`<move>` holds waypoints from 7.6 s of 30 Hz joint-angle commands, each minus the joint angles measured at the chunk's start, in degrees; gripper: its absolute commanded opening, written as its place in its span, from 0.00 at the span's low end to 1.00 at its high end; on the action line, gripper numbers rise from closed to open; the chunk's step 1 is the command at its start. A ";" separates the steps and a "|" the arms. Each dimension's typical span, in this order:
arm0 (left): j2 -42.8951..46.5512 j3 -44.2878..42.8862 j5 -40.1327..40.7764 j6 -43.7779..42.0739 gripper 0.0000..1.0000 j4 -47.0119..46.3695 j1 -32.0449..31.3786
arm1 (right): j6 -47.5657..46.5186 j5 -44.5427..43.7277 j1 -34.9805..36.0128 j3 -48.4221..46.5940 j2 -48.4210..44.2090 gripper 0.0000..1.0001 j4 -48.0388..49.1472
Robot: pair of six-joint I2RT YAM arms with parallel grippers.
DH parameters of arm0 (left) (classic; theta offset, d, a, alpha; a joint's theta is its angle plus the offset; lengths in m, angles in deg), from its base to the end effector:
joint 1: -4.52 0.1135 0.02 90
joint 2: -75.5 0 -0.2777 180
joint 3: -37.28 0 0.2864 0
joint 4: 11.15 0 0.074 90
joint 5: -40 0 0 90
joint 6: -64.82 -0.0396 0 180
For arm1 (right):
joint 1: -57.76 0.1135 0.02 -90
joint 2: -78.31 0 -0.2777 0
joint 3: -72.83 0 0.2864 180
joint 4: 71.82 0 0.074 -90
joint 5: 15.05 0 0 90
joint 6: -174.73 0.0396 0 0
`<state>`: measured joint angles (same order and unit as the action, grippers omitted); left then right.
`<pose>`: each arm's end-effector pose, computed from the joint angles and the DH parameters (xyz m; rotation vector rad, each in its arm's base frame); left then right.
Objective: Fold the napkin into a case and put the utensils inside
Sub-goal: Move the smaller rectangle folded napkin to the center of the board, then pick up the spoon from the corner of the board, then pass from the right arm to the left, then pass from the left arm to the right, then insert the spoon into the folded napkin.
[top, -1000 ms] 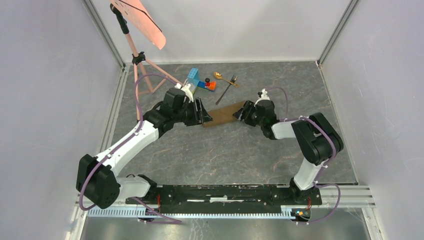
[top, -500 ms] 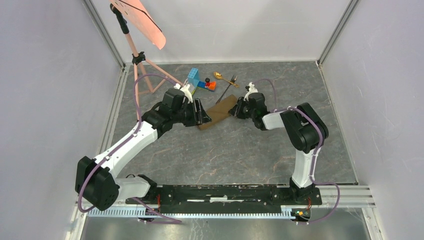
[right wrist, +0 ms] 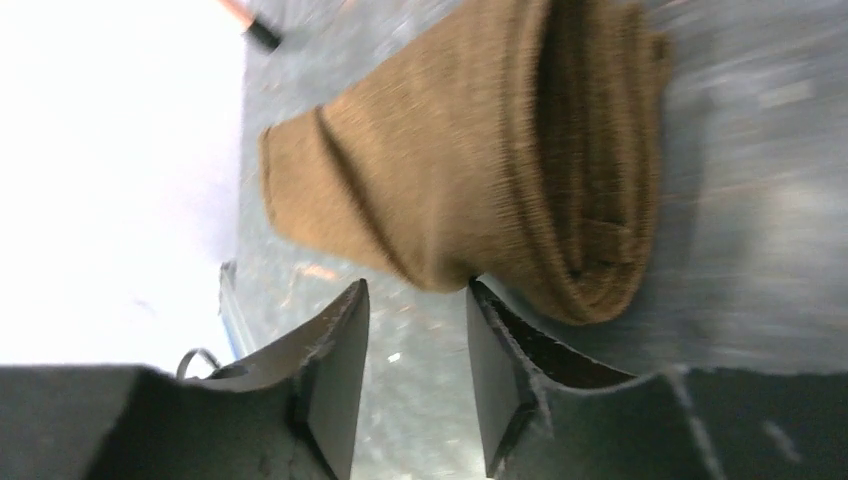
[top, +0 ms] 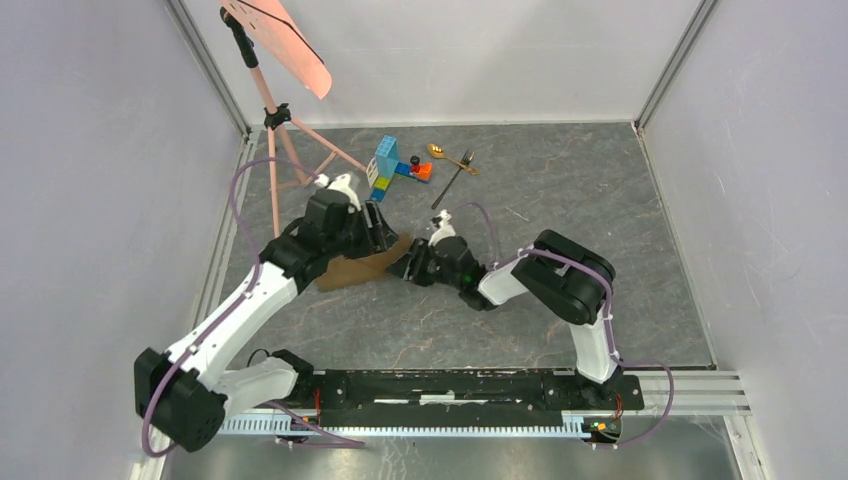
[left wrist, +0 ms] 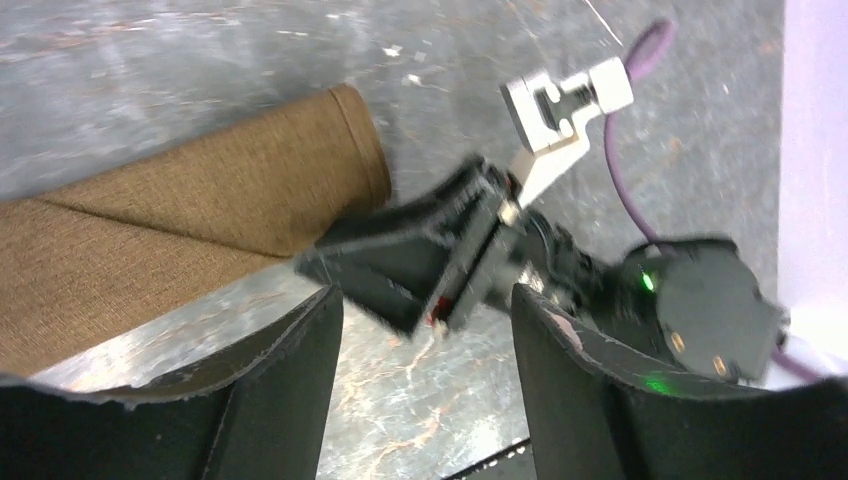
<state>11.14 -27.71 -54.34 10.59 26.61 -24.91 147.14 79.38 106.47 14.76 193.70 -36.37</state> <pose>0.2395 -0.1386 0.2985 -0.0843 2.3094 -0.6927 0.2610 0.3018 0.0810 0.2060 2.1993 1.2797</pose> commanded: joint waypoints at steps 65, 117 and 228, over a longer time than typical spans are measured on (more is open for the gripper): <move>9.04 -1.65 -2.48 -5.22 0.86 2.52 2.84 | -71.32 4.01 -25.79 -67.20 19.09 0.62 -52.10; -13.06 1.08 -24.82 5.80 0.83 -25.41 0.68 | -11.25 4.11 -16.26 -1.39 -23.16 0.00 -5.60; -0.75 13.41 -5.17 3.19 0.68 5.12 45.34 | -13.22 -9.31 -1.96 -10.35 -18.88 0.00 -35.01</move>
<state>9.10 -14.84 -63.45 9.38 36.23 19.89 130.23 76.60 102.73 7.77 173.24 -72.67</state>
